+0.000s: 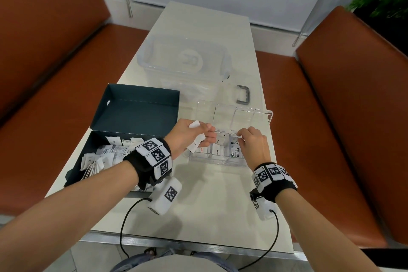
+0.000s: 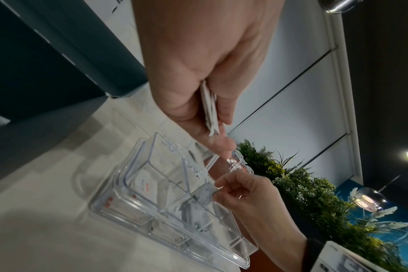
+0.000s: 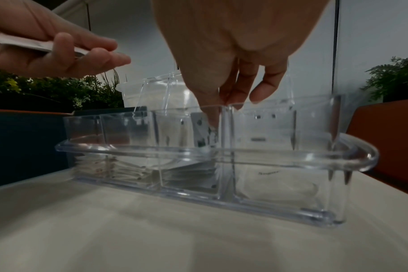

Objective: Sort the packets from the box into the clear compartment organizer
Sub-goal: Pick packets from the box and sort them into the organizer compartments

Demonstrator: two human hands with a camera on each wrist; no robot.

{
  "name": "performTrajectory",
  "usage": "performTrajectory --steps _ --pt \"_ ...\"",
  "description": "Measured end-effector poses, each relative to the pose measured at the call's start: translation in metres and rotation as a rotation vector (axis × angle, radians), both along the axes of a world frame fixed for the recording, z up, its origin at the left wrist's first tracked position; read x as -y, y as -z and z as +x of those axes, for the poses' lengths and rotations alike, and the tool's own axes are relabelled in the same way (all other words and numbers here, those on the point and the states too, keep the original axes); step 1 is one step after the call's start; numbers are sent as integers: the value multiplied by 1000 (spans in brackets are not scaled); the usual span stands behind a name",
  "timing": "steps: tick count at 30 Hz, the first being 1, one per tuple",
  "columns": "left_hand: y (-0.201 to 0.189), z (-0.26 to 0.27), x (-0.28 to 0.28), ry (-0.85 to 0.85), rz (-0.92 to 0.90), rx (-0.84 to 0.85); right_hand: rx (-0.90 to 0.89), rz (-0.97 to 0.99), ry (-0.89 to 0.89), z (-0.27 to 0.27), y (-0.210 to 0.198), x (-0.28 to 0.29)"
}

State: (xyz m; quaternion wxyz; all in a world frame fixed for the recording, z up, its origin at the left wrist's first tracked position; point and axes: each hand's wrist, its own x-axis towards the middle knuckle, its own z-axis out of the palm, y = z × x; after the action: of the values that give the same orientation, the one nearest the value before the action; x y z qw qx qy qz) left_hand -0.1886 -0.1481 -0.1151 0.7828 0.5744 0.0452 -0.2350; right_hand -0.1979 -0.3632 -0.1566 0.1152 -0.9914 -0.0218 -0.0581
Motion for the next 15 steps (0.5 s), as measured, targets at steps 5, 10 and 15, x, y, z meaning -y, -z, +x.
performTrajectory --steps 5,10,15 --pt "3 -1 -2 -3 6 2 11 19 16 2 -4 0" --pt "3 0 -2 8 1 1 -5 -5 15 6 -4 -1" --pt "3 1 -2 2 8 -11 0 7 18 8 -6 -2"
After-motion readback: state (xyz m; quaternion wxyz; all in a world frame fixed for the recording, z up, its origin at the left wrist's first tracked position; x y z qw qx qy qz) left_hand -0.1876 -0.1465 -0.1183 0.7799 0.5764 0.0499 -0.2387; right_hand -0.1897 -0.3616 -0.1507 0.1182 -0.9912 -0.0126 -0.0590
